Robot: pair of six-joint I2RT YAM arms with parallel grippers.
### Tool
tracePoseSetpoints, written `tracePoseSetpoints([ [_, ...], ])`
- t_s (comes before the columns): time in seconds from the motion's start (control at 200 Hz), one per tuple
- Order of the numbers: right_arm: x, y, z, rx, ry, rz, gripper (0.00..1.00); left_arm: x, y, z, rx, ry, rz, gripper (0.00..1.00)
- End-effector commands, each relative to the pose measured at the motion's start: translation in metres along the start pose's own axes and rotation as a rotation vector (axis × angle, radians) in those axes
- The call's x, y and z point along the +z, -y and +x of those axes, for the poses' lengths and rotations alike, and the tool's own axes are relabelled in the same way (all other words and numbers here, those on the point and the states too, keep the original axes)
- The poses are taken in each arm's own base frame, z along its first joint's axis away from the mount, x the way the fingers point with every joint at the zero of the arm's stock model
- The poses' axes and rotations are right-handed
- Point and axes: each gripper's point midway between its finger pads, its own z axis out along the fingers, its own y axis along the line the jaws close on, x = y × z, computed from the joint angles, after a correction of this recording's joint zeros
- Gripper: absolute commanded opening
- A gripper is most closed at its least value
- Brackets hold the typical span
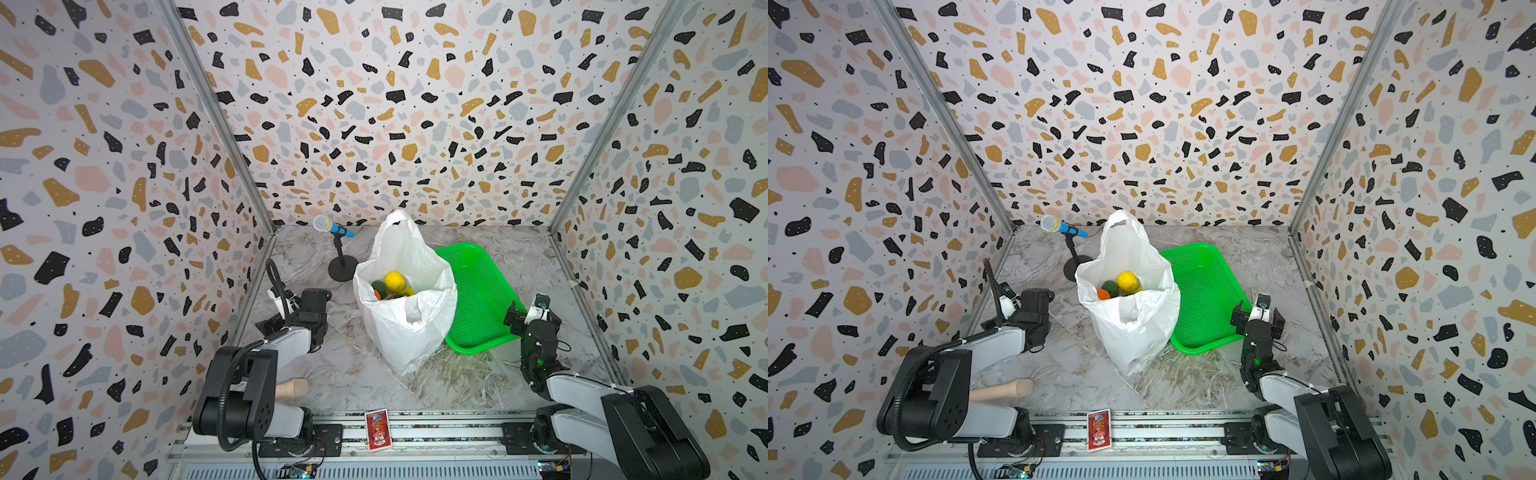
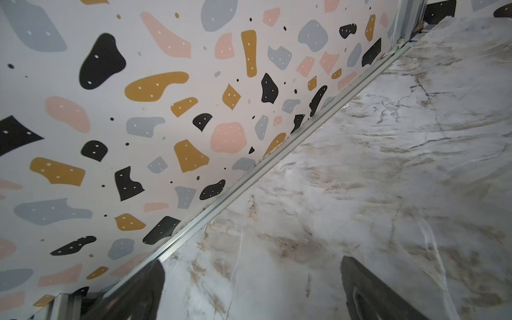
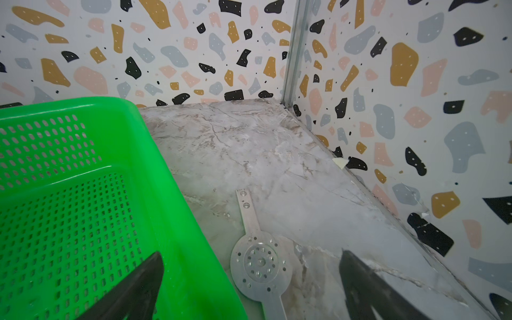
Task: Place the fruits into the plastic bag
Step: Reset both arms
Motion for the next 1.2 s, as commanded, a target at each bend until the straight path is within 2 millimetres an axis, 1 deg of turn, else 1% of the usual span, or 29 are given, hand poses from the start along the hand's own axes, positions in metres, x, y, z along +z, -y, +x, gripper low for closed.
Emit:
tracePoseSetpoints([
  [0.0,0.021,-0.028,-0.028,-0.057,0.063,-0.098,0.99,-0.003,0.013,-0.030,-0.127,0.123,0.072,0.99],
  [0.065,0.028,-0.038,-0.028,-0.107,0.057,-0.134,0.99,-0.004,0.017,-0.035,-0.134,0.160,0.101,1.00],
  [0.1,0.027,-0.042,-0.029,-0.127,0.075,-0.156,0.99,-0.006,0.021,-0.038,-0.132,0.181,0.132,0.99],
  [0.135,0.022,-0.041,-0.024,-0.132,0.102,-0.176,0.99,-0.007,0.028,-0.040,-0.123,0.195,0.173,1.00],
  [0.16,0.020,-0.039,-0.024,-0.120,0.132,-0.182,0.99,-0.008,0.032,-0.042,-0.117,0.203,0.201,0.99],
  [0.245,0.024,-0.038,-0.019,-0.094,0.107,-0.236,0.99,-0.010,0.043,-0.044,-0.090,0.212,0.256,1.00],
  [0.275,0.022,-0.038,-0.013,-0.090,0.102,-0.256,0.99,-0.011,0.043,-0.044,-0.090,0.213,0.260,1.00],
  [0.3,0.022,-0.038,-0.014,-0.092,0.121,-0.260,0.99,-0.011,0.043,-0.044,-0.091,0.215,0.264,1.00],
  [0.35,0.029,-0.044,-0.010,-0.105,0.081,-0.277,0.99,-0.012,0.043,-0.045,-0.091,0.225,0.271,0.99],
  [0.405,0.034,-0.043,-0.010,-0.093,0.072,-0.284,0.99,-0.013,0.042,-0.048,-0.091,0.247,0.271,0.99],
  [0.42,0.034,-0.043,-0.010,-0.093,0.070,-0.287,0.99,-0.013,0.040,-0.046,-0.094,0.251,0.270,0.99],
  [0.435,0.034,-0.043,-0.011,-0.093,0.072,-0.287,0.99,-0.015,0.040,-0.046,-0.112,0.269,0.289,0.99],
  [0.44,0.034,-0.043,-0.011,-0.094,0.074,-0.287,0.99,-0.015,0.039,-0.043,-0.110,0.271,0.291,0.99],
  [0.486,0.034,-0.043,-0.011,-0.094,0.072,-0.285,0.99,-0.020,0.033,-0.045,-0.139,0.340,0.293,0.99],
  [0.556,0.034,-0.042,-0.010,-0.095,0.072,-0.286,0.99,-0.023,0.037,-0.041,-0.113,0.309,0.307,0.99],
  [0.641,0.034,-0.042,-0.010,-0.095,0.074,-0.285,0.99,-0.026,0.033,-0.040,-0.134,0.335,0.320,0.99],
  [0.716,0.034,-0.042,-0.010,-0.095,0.074,-0.285,0.99,-0.036,0.034,-0.038,-0.130,0.368,0.397,0.99],
  [0.766,0.034,-0.042,-0.010,-0.094,0.073,-0.285,0.99,-0.048,0.046,-0.031,-0.079,0.414,0.499,1.00],
  [0.821,0.034,-0.042,-0.011,-0.095,0.074,-0.284,0.99,-0.054,0.035,-0.032,-0.106,0.451,0.450,0.99],
  [0.886,0.034,-0.042,-0.011,-0.095,0.075,-0.284,0.99,-0.051,0.038,-0.031,-0.092,0.427,0.434,0.99],
  [0.996,0.037,-0.043,-0.010,-0.089,0.063,-0.288,0.99,-0.035,0.048,-0.033,-0.087,0.373,0.449,0.99],
  [1.041,0.037,-0.043,-0.010,-0.087,0.061,-0.291,0.99,-0.030,0.049,-0.033,-0.090,0.353,0.460,0.99],
  [1.196,0.035,-0.042,-0.010,-0.088,0.070,-0.284,0.99,-0.031,0.047,-0.034,-0.097,0.357,0.462,1.00],
])
